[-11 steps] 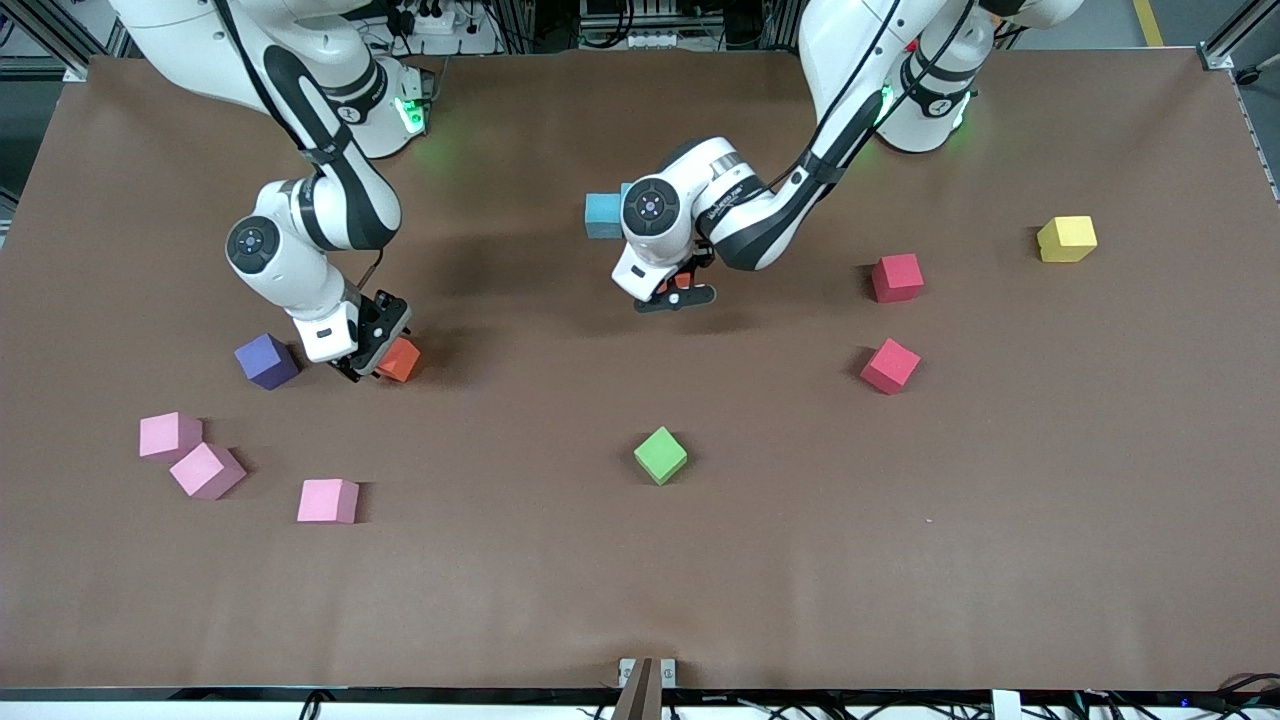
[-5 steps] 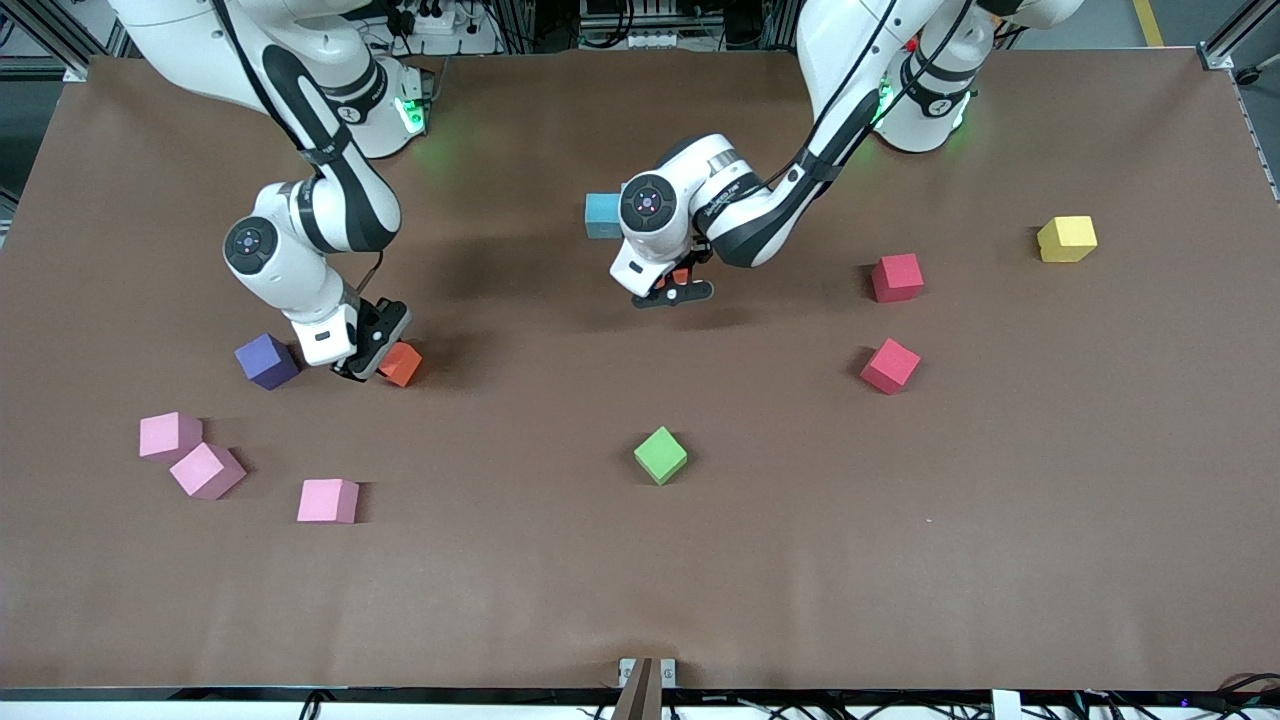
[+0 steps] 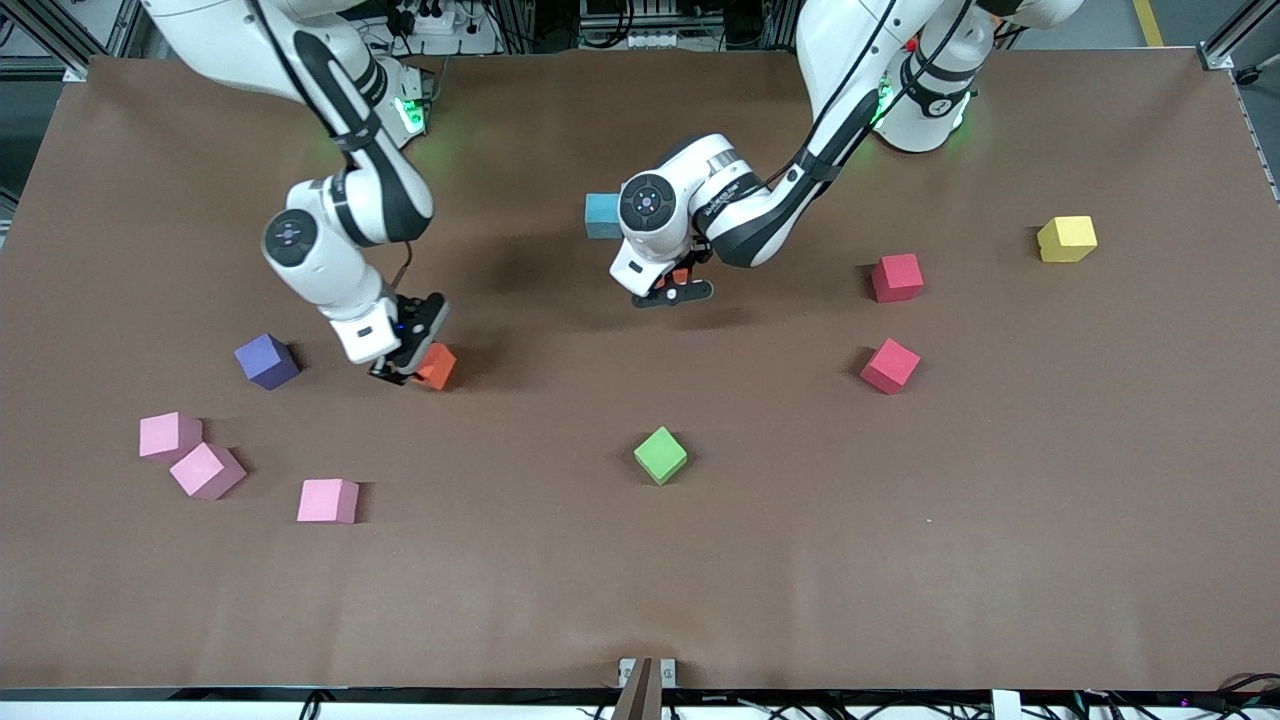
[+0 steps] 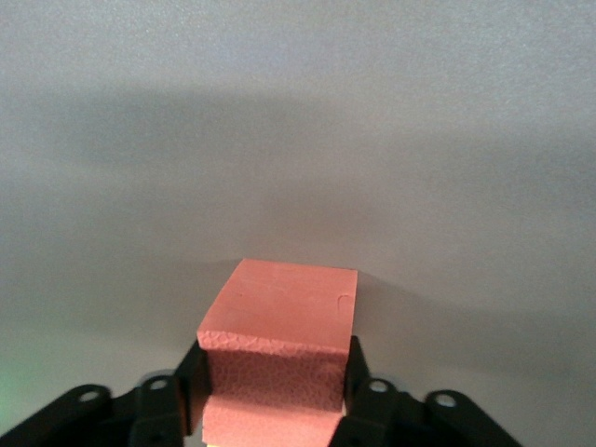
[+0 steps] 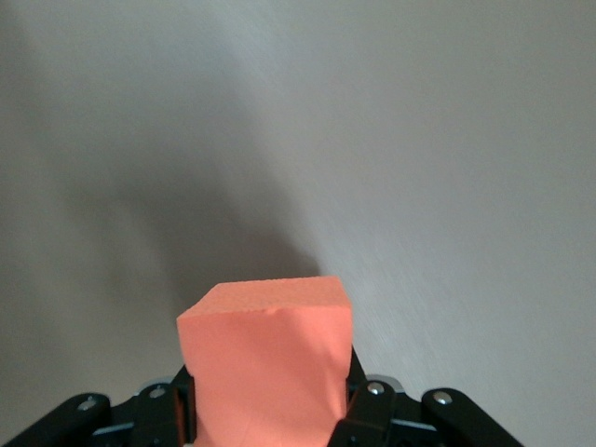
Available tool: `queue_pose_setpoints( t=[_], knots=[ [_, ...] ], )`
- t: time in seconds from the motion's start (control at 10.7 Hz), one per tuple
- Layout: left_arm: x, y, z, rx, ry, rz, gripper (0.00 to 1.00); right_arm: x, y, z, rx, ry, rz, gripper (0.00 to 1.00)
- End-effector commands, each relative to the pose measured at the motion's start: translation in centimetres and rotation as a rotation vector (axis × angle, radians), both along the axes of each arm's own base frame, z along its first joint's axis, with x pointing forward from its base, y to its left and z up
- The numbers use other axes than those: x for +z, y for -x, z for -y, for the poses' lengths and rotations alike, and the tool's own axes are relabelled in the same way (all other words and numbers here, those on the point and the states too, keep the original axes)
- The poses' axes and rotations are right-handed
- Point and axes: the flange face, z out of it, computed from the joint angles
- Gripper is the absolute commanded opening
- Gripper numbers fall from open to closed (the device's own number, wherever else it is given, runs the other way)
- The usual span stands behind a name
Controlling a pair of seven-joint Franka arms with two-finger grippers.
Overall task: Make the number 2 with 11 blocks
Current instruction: 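Place the orange cube at the cluster while the right gripper grasps orange, then place the orange cube below the other orange while the left gripper reaches pink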
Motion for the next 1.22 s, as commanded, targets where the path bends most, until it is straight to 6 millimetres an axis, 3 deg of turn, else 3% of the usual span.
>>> queue_pose_setpoints(
  t=[0.0, 0.09, 0.47, 0.84, 1.13],
  knots=[
    [-1.3, 0.5, 0.2, 0.002, -0.028, 0.043, 1.00, 0.7, 1.1, -4.4, -0.010, -0.014, -0.003, 0.20],
    [-0.9, 0.3, 0.2, 0.007, -0.025, 0.049, 1.00, 1.0, 1.5, -6.2, -0.009, -0.020, -0.007, 0.19],
    [4.1, -1.2, 0.2, 0.092, 0.009, 0.109, 1.00, 1.2, 3.3, -10.5, 0.021, -0.027, -0.015, 0.15],
    [9.8, -5.2, -3.2, 0.187, 0.019, 0.176, 1.00, 1.1, 5.7, -14.6, 0.100, -0.029, -0.017, 0.15],
    [12.2, -10.0, -8.1, 0.262, 0.014, 0.200, 1.00, 0.3, 7.0, -17.8, 0.128, -0.029, -0.029, 0.15]
  ],
)
